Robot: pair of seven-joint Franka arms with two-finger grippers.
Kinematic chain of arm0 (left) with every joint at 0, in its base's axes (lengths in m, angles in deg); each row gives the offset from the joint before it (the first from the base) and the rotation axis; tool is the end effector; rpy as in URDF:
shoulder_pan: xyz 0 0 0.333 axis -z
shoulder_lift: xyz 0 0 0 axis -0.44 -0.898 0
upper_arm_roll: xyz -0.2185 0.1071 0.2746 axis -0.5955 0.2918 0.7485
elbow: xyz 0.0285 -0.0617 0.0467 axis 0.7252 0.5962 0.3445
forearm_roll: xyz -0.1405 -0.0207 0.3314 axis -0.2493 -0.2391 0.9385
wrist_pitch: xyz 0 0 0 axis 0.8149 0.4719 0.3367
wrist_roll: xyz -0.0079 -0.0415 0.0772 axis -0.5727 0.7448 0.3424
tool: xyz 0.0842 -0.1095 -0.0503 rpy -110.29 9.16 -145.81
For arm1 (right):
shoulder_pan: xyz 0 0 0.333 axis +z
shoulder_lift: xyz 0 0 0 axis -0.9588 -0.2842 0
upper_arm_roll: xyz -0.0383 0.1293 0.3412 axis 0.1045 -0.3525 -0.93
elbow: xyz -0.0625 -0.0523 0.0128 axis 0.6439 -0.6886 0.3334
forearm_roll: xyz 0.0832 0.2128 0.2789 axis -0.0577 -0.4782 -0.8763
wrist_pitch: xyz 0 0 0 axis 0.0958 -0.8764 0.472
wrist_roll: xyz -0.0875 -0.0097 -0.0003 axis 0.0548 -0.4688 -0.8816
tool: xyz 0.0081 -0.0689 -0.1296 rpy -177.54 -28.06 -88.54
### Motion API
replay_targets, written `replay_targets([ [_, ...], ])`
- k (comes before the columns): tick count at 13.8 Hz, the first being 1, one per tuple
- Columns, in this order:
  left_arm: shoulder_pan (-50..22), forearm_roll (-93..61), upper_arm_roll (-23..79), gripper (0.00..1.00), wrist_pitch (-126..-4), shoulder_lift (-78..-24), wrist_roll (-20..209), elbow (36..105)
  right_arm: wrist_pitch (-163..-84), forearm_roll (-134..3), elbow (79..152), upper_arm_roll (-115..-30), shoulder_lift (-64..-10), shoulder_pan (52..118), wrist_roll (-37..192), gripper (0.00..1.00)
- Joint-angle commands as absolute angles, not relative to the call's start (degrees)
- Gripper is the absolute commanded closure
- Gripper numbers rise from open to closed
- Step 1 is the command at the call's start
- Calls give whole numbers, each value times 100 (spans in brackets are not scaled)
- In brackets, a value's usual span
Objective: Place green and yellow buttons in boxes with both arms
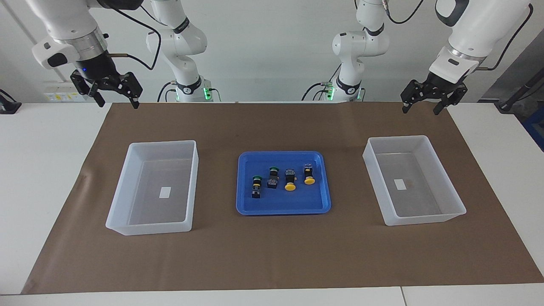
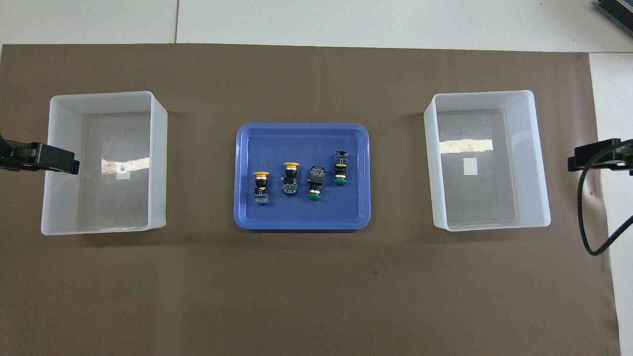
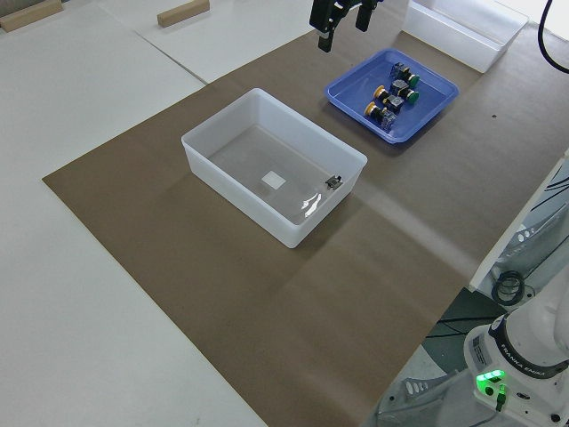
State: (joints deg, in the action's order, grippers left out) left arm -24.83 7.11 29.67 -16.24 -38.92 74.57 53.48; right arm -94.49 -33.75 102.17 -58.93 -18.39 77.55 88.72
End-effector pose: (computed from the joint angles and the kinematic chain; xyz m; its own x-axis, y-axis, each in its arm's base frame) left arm 0.5032 -0.0303 0.6421 0.9923 -0.1236 0.0042 -0.1237 -0.9919 0.0280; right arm 0.4986 -0.0221 0.6605 0.9959 -0.0878 0.0210 -0.0880 -0.9961 0.0087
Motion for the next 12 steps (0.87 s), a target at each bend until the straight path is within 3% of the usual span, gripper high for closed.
replay_targets([
  [1,-2426,828,3007,0,-1785,-3697,7427,5576,-9428,-3404,10270,-5926,-1753,7727,8904,0],
  [12,-2408,828,3007,0,-1732,-3697,7462,5584,-9446,-3413,10402,-5926,-1700,7771,8930,0],
])
